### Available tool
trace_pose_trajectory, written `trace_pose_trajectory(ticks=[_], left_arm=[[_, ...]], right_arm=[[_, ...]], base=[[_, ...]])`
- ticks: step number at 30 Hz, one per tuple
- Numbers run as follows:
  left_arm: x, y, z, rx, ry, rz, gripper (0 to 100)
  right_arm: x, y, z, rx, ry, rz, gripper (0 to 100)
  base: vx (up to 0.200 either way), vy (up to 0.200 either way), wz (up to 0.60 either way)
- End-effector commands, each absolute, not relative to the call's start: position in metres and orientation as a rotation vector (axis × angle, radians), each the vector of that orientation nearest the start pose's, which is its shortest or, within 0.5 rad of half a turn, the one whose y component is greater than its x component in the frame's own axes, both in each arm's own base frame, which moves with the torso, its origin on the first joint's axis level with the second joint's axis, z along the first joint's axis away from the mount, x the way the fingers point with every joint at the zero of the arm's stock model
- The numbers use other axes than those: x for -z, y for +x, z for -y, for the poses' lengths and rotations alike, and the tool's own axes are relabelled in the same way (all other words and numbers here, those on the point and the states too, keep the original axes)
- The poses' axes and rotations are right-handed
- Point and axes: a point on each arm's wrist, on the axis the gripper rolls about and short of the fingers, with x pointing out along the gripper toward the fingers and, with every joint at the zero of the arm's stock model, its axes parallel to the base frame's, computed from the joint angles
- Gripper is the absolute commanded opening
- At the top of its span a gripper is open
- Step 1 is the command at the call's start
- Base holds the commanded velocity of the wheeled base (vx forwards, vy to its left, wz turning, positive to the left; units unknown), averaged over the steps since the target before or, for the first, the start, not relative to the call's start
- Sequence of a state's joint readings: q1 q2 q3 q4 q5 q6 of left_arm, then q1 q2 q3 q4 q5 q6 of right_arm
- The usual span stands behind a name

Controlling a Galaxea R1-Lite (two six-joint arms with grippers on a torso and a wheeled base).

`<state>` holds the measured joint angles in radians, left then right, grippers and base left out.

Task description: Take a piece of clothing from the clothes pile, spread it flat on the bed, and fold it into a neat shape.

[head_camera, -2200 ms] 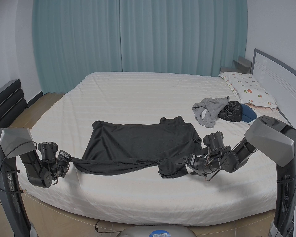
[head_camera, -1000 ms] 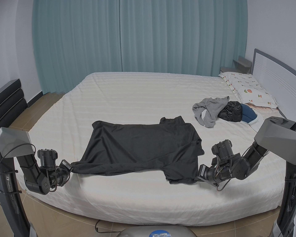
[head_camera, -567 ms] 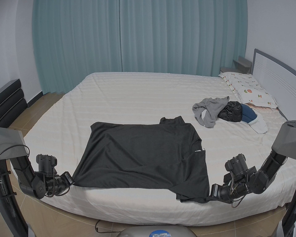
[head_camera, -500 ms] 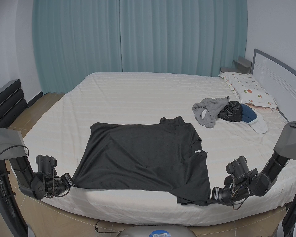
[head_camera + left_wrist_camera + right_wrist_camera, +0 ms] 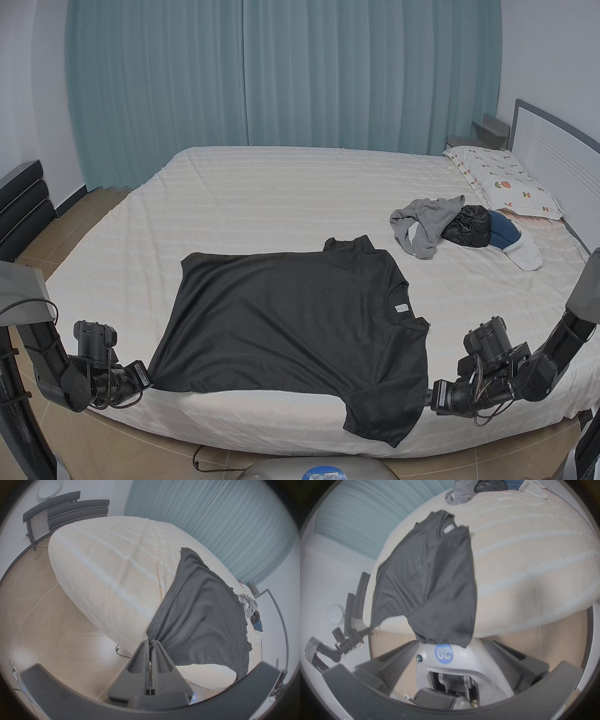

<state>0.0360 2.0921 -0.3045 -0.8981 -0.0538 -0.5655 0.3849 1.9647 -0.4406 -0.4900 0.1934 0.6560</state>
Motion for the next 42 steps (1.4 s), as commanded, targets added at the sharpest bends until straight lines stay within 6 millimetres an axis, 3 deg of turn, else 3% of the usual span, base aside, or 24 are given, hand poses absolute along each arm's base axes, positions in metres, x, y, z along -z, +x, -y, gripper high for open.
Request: trace_pose_trajectory(ticks=[1, 4, 9, 16, 21, 22, 32, 42], left_arm=[[0.007, 0.249, -0.007, -0.235, -0.567, -0.874, 0], [0.007, 0.25, -0.007, -0.233, -0.566, -0.873, 0], [0.007, 0.25, -0.007, -0.234, -0.567, -0.871, 0], [0.007, 0.251, -0.007, -0.233, -0.567, -0.87, 0], [0.008, 0.251, -0.007, -0.234, -0.567, -0.873, 0], [0.008, 0.251, -0.007, -0.235, -0.567, -0.874, 0], [0.008, 0.251, -0.008, -0.236, -0.567, -0.874, 0], [0.008, 0.25, -0.008, -0.236, -0.557, -0.878, 0]], right_arm=[[-0.03, 0.254, -0.088, -0.151, 0.54, -1.083, 100], [-0.032, 0.275, -0.079, -0.138, 0.572, -1.039, 100], [-0.016, 0.305, -0.077, -0.131, 0.549, -1.03, 100], [0.001, 0.326, -0.081, -0.154, 0.531, -1.027, 100], [0.006, 0.328, -0.079, -0.164, 0.536, -1.024, 100], [0.011, 0.328, -0.078, -0.167, 0.517, -1.034, 0], [0.019, 0.325, -0.068, -0.155, 0.486, -1.054, 0], [0.003, 0.306, -0.054, -0.136, 0.496, -1.045, 0]], base=[[0.0, 0.0, 0.0], [0.0, 0.0, 0.0], [0.0, 0.0, 0.0], [0.0, 0.0, 0.0], [0.0, 0.0, 0.0], [0.0, 0.0, 0.0], [0.0, 0.0, 0.0], [0.0, 0.0, 0.0]])
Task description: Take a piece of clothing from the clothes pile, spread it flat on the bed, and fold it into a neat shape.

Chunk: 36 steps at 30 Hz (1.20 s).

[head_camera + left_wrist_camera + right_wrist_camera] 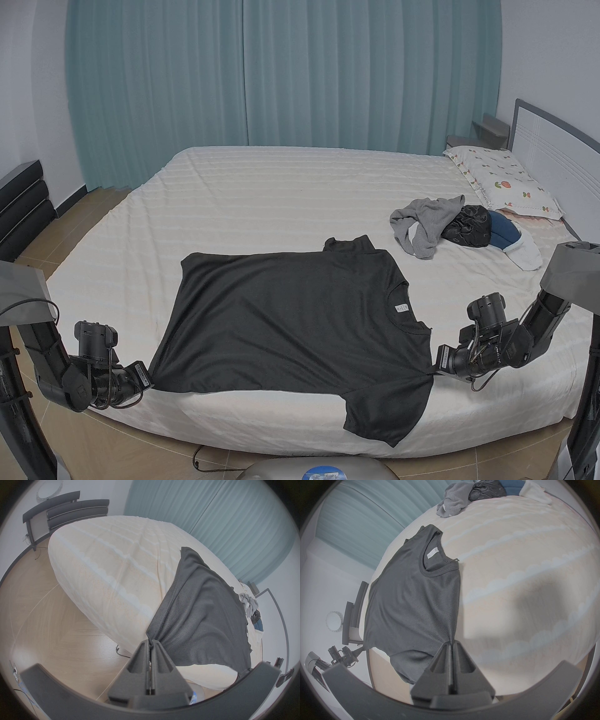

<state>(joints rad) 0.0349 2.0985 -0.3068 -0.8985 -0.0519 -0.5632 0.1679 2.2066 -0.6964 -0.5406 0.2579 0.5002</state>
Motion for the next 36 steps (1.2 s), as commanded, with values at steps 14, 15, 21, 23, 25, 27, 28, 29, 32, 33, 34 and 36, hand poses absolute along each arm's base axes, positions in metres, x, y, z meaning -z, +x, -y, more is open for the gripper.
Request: trace_pose_trajectory(ticks=[14, 15, 21, 23, 25, 27, 28, 29, 32, 33, 34, 36], left_arm=[[0.008, 0.246, -0.008, -0.229, -0.534, -0.887, 0], [0.008, 0.247, -0.008, -0.23, -0.533, -0.885, 0], [0.006, 0.25, -0.01, -0.228, -0.537, -0.866, 100], [0.002, 0.251, -0.01, -0.223, -0.544, -0.847, 100], [-0.002, 0.252, -0.012, -0.22, -0.548, -0.825, 100], [-0.002, 0.253, -0.012, -0.22, -0.548, -0.824, 100], [-0.004, 0.254, -0.012, -0.216, -0.551, -0.812, 100], [-0.004, 0.254, -0.012, -0.216, -0.551, -0.812, 100], [-0.006, 0.26, -0.016, -0.23, -0.567, -0.79, 100], [-0.006, 0.261, -0.016, -0.231, -0.568, -0.79, 100], [-0.006, 0.263, -0.019, -0.243, -0.573, -0.785, 100], [-0.007, 0.264, -0.021, -0.251, -0.582, -0.778, 100]], right_arm=[[0.005, 0.284, -0.047, -0.152, 0.447, -1.09, 100], [0.005, 0.285, -0.048, -0.157, 0.447, -1.089, 100], [-0.01, 0.285, -0.045, -0.227, 0.533, -1.054, 100], [-0.018, 0.285, -0.043, -0.233, 0.589, -1.035, 100], [-0.026, 0.285, -0.041, -0.23, 0.636, -1.017, 100], [-0.027, 0.285, -0.041, -0.229, 0.64, -1.016, 100], [-0.032, 0.285, -0.037, -0.223, 0.673, -1.003, 100], [-0.032, 0.285, -0.037, -0.223, 0.673, -1.003, 100], [-0.03, 0.283, -0.037, -0.224, 0.677, -1.013, 100], [-0.03, 0.283, -0.036, -0.223, 0.678, -1.012, 100], [-0.031, 0.282, -0.035, -0.22, 0.68, -1.008, 100], [-0.031, 0.282, -0.033, -0.214, 0.684, -1.002, 100]], base=[[0.0, 0.0, 0.0], [0.0, 0.0, 0.0], [0.0, 0.0, 0.0], [0.0, 0.0, 0.0], [0.0, 0.0, 0.0], [0.0, 0.0, 0.0], [0.0, 0.0, 0.0], [0.0, 0.0, 0.0], [0.0, 0.0, 0.0], [0.0, 0.0, 0.0], [0.0, 0.0, 0.0], [0.0, 0.0, 0.0]])
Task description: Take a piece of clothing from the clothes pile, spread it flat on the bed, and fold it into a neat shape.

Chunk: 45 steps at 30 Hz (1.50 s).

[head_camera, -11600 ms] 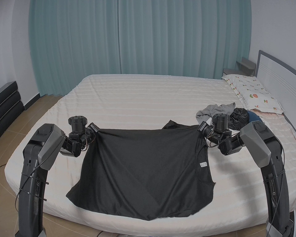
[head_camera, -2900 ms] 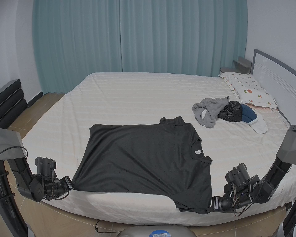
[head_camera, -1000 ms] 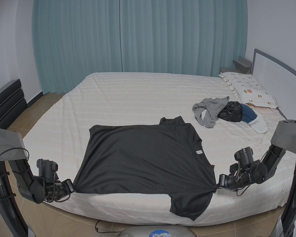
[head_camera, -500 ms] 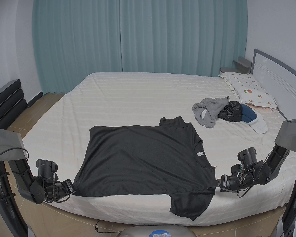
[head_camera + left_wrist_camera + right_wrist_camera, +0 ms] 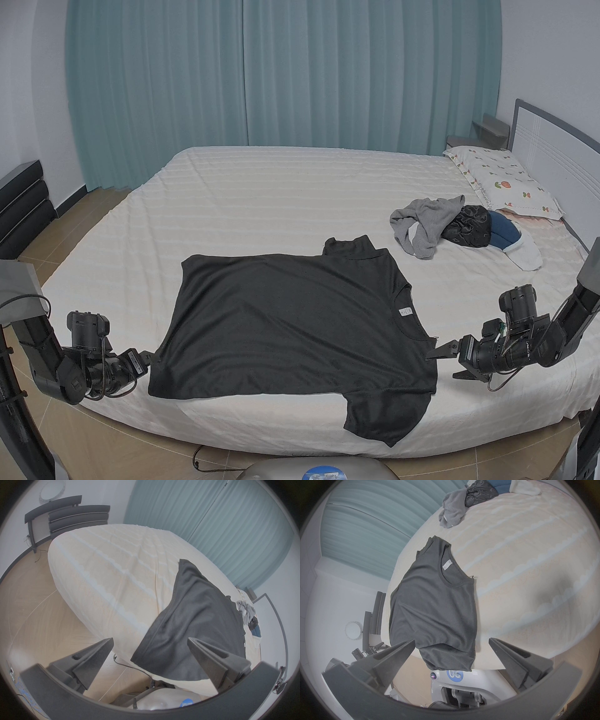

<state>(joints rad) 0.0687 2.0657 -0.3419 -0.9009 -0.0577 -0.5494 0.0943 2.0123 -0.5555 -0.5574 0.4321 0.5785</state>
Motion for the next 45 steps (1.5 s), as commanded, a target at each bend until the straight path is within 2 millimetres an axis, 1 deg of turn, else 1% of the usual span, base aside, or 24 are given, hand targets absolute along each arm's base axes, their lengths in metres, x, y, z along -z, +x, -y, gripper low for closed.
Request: trace_pose_trajectory(ticks=[1, 15, 24, 28, 36, 40, 41, 42, 45], left_arm=[[-0.007, 0.263, -0.022, -0.252, -0.584, -0.776, 100], [-0.009, 0.264, -0.026, -0.261, -0.586, -0.757, 100], [-0.011, 0.264, -0.024, -0.256, -0.599, -0.749, 100], [-0.013, 0.265, -0.022, -0.236, -0.641, -0.733, 100], [-0.014, 0.267, -0.018, -0.222, -0.668, -0.728, 100], [-0.026, 0.269, -0.018, -0.216, -0.713, -0.668, 100], [-0.026, 0.269, -0.018, -0.216, -0.713, -0.668, 100], [-0.033, 0.268, -0.018, -0.209, -0.728, -0.64, 100], [-0.042, 0.271, -0.016, -0.186, -0.729, -0.607, 100]], right_arm=[[-0.031, 0.283, -0.032, -0.214, 0.684, -1.0, 100], [-0.031, 0.279, -0.028, -0.208, 0.69, -0.975, 100], [-0.039, 0.278, -0.024, -0.205, 0.697, -0.941, 100], [-0.037, 0.277, -0.024, -0.21, 0.699, -0.95, 100], [-0.038, 0.277, -0.023, -0.216, 0.704, -0.949, 100], [-0.038, 0.277, -0.024, -0.216, 0.703, -0.949, 100], [-0.038, 0.277, -0.024, -0.216, 0.703, -0.949, 100], [-0.039, 0.277, -0.024, -0.218, 0.703, -0.948, 100], [-0.039, 0.277, -0.024, -0.218, 0.703, -0.948, 100]], base=[[0.0, 0.2, 0.0], [0.0, 0.2, 0.0], [0.0, 0.0, 0.0], [0.2, 0.0, 0.0], [0.2, 0.0, 0.0], [0.0, 0.0, 0.0], [0.0, 0.0, 0.0], [0.0, 0.0, 0.0], [0.0, 0.0, 0.0]])
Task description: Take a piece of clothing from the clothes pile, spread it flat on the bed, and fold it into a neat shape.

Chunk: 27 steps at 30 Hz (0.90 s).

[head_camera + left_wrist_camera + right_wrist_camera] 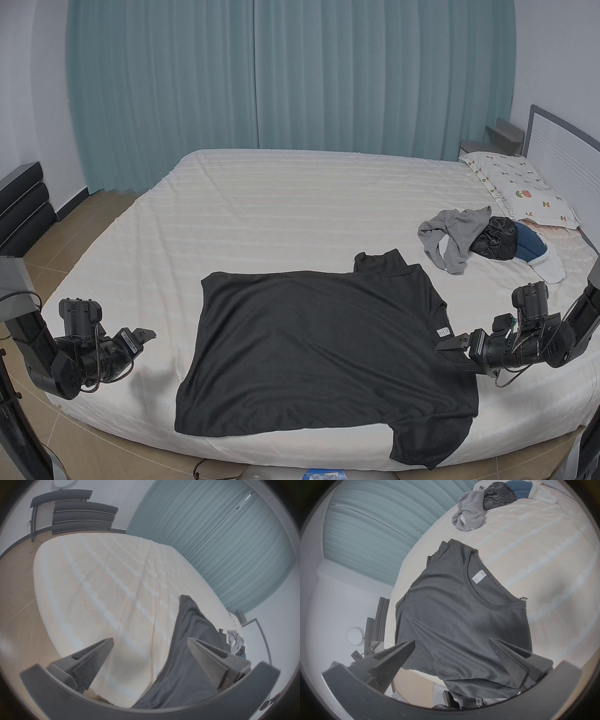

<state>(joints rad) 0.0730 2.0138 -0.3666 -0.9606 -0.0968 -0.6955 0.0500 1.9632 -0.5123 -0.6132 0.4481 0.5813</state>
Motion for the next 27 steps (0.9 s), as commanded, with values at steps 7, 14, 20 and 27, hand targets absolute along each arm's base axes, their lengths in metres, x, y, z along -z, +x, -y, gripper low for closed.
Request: trace_pose_trajectory(ticks=[7, 14, 20, 27], left_arm=[[-0.059, 0.296, -0.007, -0.092, -0.736, -0.53, 100], [-0.054, 0.35, 0.002, -0.019, -0.771, -0.498, 100], [-0.03, 0.419, 0.008, 0.003, -0.77, -0.512, 100], [-0.022, 0.484, 0.017, 0.07, -0.791, -0.517, 100]], right_arm=[[-0.038, 0.277, -0.024, -0.218, 0.703, -0.949, 100], [-0.034, 0.279, -0.024, -0.215, 0.704, -0.96, 100], [-0.031, 0.279, -0.027, -0.221, 0.698, -0.966, 100], [-0.031, 0.277, -0.03, -0.231, 0.693, -0.97, 100]], base=[[0.0, 0.0, 0.0], [0.0, 0.0, 0.0], [0.0, 0.0, 0.0], [0.0, 0.0, 0.0]])
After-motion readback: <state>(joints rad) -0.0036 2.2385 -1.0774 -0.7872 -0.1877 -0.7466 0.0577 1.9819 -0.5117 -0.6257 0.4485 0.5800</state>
